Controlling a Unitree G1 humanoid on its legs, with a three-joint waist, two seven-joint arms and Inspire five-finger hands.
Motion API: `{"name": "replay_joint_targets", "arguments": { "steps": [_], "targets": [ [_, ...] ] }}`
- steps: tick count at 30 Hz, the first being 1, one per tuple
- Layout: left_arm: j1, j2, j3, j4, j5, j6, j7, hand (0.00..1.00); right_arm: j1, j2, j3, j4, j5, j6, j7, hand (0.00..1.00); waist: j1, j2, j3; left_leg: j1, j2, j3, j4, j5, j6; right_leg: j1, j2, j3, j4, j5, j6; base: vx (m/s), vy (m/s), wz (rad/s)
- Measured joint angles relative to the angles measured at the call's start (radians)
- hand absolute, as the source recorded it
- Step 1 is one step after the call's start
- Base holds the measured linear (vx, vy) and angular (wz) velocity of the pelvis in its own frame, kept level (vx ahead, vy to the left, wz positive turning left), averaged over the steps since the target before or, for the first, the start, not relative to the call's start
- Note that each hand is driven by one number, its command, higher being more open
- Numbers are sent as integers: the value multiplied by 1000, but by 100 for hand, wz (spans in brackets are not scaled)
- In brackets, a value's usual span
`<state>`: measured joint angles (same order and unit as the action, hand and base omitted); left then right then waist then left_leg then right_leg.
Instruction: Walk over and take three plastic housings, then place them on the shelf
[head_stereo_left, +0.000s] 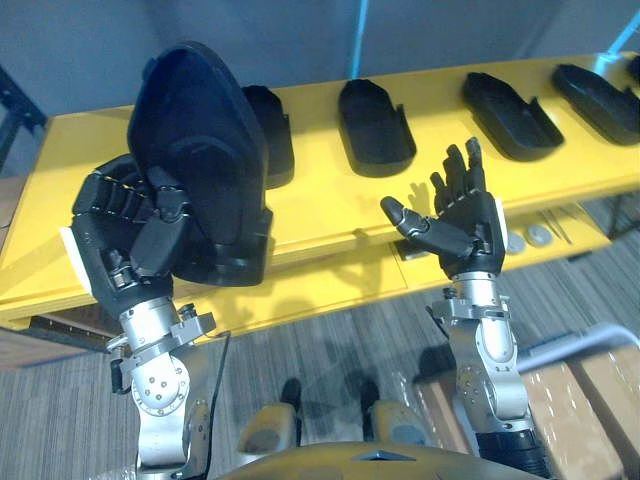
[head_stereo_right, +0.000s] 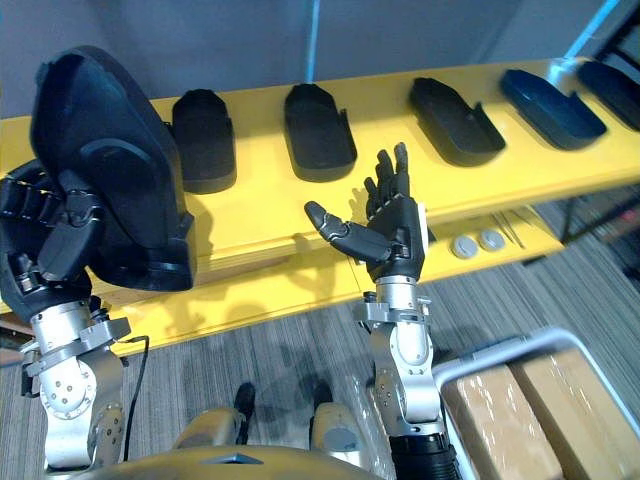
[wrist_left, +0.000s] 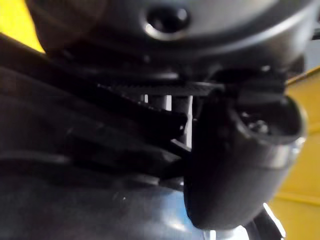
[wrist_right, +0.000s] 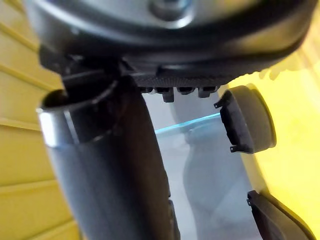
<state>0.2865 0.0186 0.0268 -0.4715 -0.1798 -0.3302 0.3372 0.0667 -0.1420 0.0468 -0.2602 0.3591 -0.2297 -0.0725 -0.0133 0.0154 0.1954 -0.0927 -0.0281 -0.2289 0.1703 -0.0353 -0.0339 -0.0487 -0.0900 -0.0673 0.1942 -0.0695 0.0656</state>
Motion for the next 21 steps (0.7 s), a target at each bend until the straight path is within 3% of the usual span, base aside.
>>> {"name": "replay_joint_targets", "arguments": {
  "steps": [3,6,8,11,13,15,16,18,19,20,21],
  "targets": [
    [2,-1,-18,0,-7,6,1,0,-24,-21,-1,-1,0,1,-6,100,21,19,-9,24,40,4,-16,0,-16,48,35,-46,-8,-1,-2,135,-144,46],
    [1,0,-25,-1,-16,6,-15,0,-36,-20,-31,-30,1,-2,-9,100,14,20,-10,20,59,116,-7,4,-7,93,38,-116,-8,-22,-34,68,-84,82],
    [0,-1,-25,3,-47,6,-42,0,-36,-17,-76,-42,1,-6,-28,100,13,20,-10,-5,68,245,2,2,45,106,21,-175,-8,-36,-47,-1,-20,82],
    [-2,-2,-25,17,-67,6,-54,0,-2,-1,-118,-50,0,-15,-43,100,3,14,-7,-10,80,357,3,-4,54,130,-29,-216,-3,-70,-35,-29,107,89],
    [-2,-1,-33,41,-68,5,-81,0,11,12,-153,-50,1,-18,-45,100,-16,3,2,-66,92,388,118,-27,65,136,-86,-263,21,-91,-16,-66,238,79],
    [-1,-1,-33,90,-87,5,-110,0,11,26,-174,-50,15,-18,-45,100,-17,-10,10,-116,180,373,254,-39,42,137,-191,-257,94,-139,29,-56,350,31],
    [-1,-2,-33,96,-87,5,-111,0,11,26,-173,-50,21,-19,-45,100,-17,-10,10,-116,190,365,254,-39,35,137,-202,-254,104,-144,38,8,390,-5],
    [8,-3,-34,115,-85,5,-113,0,1,35,-136,-43,110,-46,-65,100,-14,3,8,-74,237,288,196,-9,4,111,-282,-179,193,-189,127,41,468,-34],
    [16,-5,-35,115,-85,5,-112,0,-6,37,-120,-37,140,-60,-66,100,-13,15,4,-52,240,270,180,28,7,97,-292,-152,214,-200,152,44,575,-66],
    [33,-2,-34,121,-85,6,-104,0,-24,55,-81,-4,162,-91,-73,100,-14,28,0,-18,208,265,187,-64,-157,85,-326,-76,232,-217,183,56,588,-55],
    [33,6,-32,135,-86,9,-99,0,-24,90,-58,21,159,-106,-83,100,-19,3,5,-29,175,288,235,-97,-130,89,-349,-21,216,-218,178,61,650,-39]
  ]
}}
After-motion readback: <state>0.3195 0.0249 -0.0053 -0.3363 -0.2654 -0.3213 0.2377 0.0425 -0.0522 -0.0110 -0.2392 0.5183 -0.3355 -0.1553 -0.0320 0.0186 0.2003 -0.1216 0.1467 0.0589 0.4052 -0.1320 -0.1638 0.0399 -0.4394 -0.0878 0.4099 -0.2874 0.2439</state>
